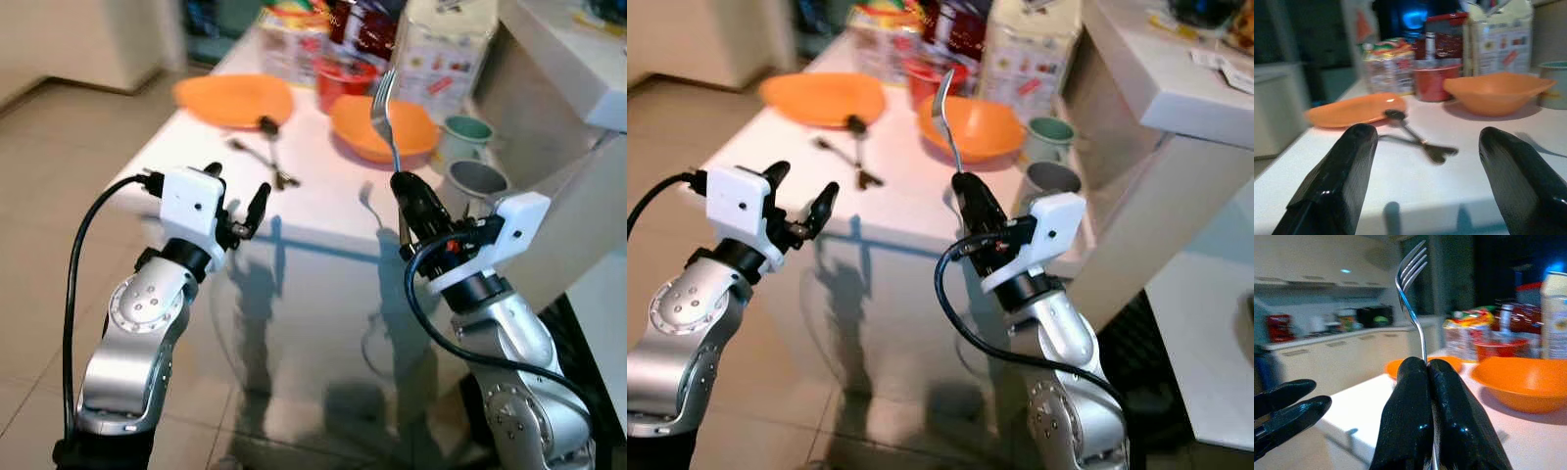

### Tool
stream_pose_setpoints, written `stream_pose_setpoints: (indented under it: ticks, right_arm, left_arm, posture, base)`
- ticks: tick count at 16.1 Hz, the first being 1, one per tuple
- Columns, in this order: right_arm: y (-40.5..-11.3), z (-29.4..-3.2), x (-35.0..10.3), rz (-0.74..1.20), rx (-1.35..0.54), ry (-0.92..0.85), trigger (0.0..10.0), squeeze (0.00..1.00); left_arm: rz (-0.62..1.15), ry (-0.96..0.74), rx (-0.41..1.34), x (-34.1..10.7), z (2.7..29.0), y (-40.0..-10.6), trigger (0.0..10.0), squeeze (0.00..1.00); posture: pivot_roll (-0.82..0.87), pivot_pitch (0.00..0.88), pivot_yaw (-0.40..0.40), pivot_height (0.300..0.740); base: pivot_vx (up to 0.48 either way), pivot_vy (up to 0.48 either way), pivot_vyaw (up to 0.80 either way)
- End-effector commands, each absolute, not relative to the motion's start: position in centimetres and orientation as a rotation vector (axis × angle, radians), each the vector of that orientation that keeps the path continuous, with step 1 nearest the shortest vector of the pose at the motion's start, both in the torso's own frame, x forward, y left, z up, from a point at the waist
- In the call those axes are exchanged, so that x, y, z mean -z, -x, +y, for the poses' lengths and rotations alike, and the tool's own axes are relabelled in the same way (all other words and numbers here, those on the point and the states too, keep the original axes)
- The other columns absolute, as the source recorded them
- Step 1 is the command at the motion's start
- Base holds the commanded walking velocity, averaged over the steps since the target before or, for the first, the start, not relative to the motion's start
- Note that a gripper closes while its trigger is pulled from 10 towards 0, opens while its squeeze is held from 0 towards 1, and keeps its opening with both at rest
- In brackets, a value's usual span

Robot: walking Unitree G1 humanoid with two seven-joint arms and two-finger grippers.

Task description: Setting the table

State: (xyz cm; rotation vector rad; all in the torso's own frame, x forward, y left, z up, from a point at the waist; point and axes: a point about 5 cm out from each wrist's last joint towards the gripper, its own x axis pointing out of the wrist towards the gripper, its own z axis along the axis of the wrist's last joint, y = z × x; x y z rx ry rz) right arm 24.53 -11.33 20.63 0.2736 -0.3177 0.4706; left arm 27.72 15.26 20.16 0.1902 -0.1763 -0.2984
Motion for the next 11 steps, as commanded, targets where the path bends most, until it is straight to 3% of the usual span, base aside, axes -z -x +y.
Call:
stream_pose_setpoints:
  ticks: [1,6,11]
  right_arm:
    - [-24.81,-11.98,-20.22,-0.292,-0.432,-0.263,10.0,0.0]
    - [-25.33,-12.35,-19.4,-0.234,-0.377,-0.253,10.0,0.0]
    - [-25.29,-12.97,-19.33,-0.256,-0.336,-0.28,10.0,0.0]
  left_arm:
    - [-0.174,-0.188,0.304,-20.25,14.86,-27.79,10.0,0.0]
    - [-0.162,-0.202,0.277,-20.07,15.01,-28.19,10.0,0.0]
    - [-0.165,-0.208,0.284,-20.14,14.85,-28.29,10.0,0.0]
  posture:
    - [0.05,0.0,-0.059,0.74]
    - [0.05,0.0,-0.058,0.74]
    - [0.04,0.0,-0.053,0.74]
  base:
    - [0.0,0.0,0.0]
    - [0.0,0.0,0.0]
    - [0.0,-0.406,0.0]
